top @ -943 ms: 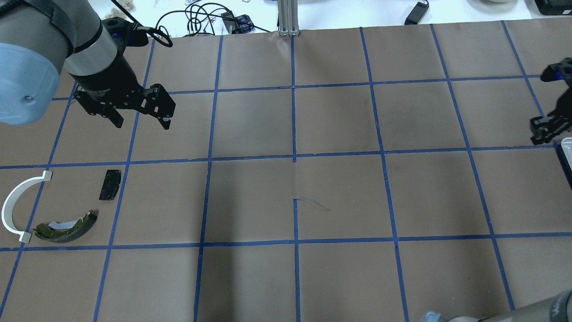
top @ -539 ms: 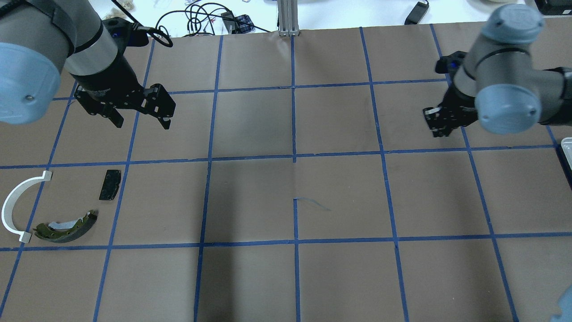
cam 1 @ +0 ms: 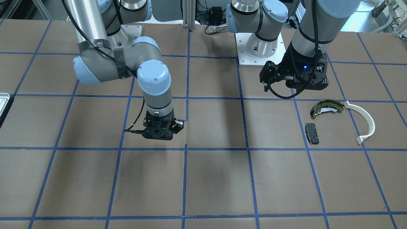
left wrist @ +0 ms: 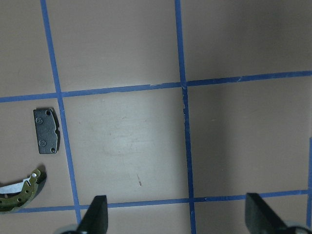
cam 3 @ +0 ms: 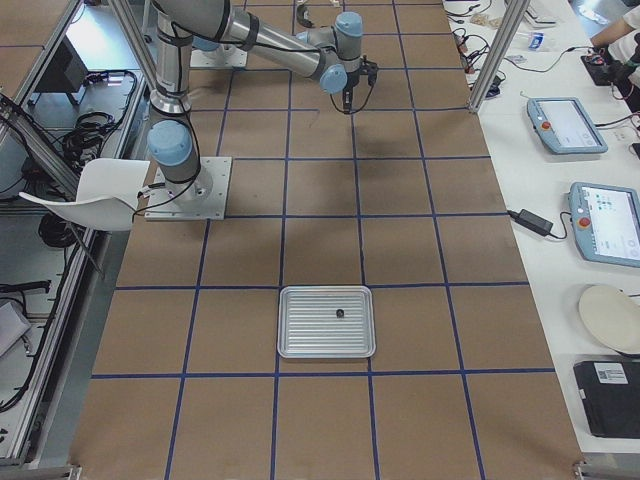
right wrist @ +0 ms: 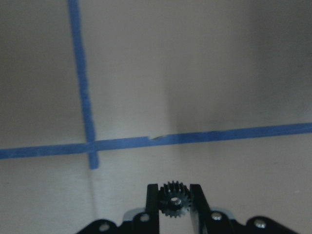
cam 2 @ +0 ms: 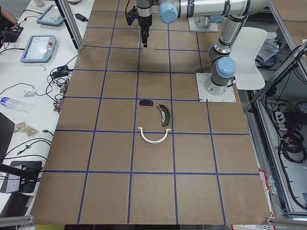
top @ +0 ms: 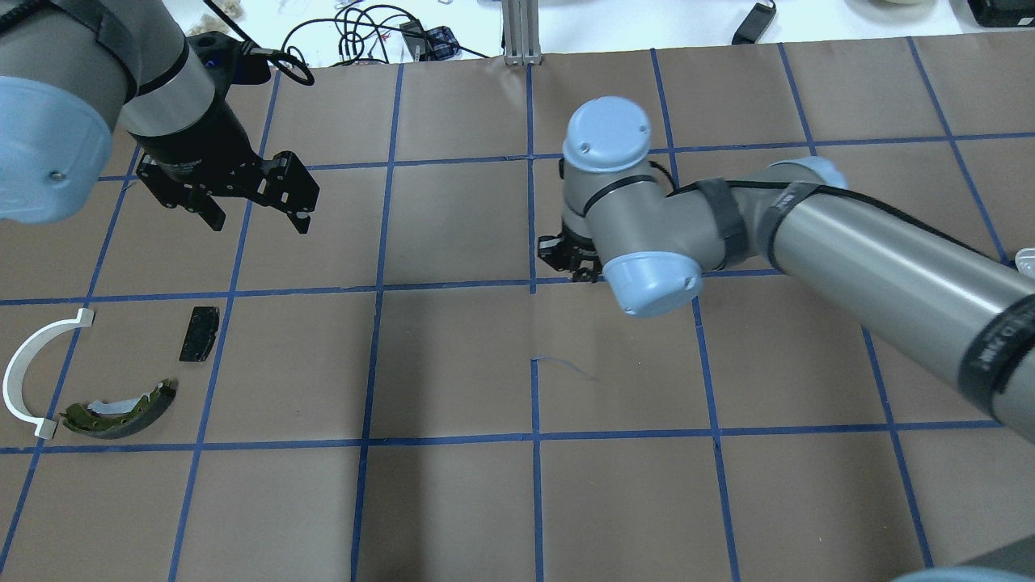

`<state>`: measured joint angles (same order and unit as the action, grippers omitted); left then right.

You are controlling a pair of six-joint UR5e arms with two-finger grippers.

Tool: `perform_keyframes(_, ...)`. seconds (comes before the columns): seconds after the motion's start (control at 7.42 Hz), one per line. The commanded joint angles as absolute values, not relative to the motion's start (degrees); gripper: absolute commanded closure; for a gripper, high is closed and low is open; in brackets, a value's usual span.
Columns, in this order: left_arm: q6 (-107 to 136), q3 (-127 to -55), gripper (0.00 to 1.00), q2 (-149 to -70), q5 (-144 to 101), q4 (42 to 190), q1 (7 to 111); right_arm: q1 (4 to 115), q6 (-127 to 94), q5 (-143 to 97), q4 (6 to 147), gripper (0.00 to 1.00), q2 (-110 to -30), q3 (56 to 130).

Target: Place bearing gear from tray to pile

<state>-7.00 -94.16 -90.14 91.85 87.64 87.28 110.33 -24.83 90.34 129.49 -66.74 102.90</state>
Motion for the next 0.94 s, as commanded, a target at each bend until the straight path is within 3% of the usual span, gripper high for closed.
perform_keyframes(0.0, -6.9, -94.2, 0.00, -90.5, 91.8, 87.6, 87.3, 117.8, -29.3, 88.4, 131.7, 0.92, -62.4, 100.5)
perform_keyframes(0.13, -6.9, -94.2, 0.00, -90.6, 91.7, 87.5, 87.3, 119.2, -28.7, 88.7, 131.7, 0.74, -62.3, 100.5)
perform_keyframes(0.27, -6.9, -94.0, 0.00, -90.6, 91.6, 87.5, 87.2, 119.2, -28.7, 89.1, 131.8, 0.16, -62.1, 100.5)
perform_keyframes(0.4, -6.9, -94.0, 0.00, -90.7, 91.8, 87.6, 87.2, 118.2, -27.5, 89.0, 131.7, 0.00, -62.8, 99.9)
perform_keyframes(0.81, -7.0, -94.3, 0.00, -91.9, 91.7, 86.8, 87.2, 103.0, -11.5, 88.8, 123.4, 0.00, -72.8, 100.8)
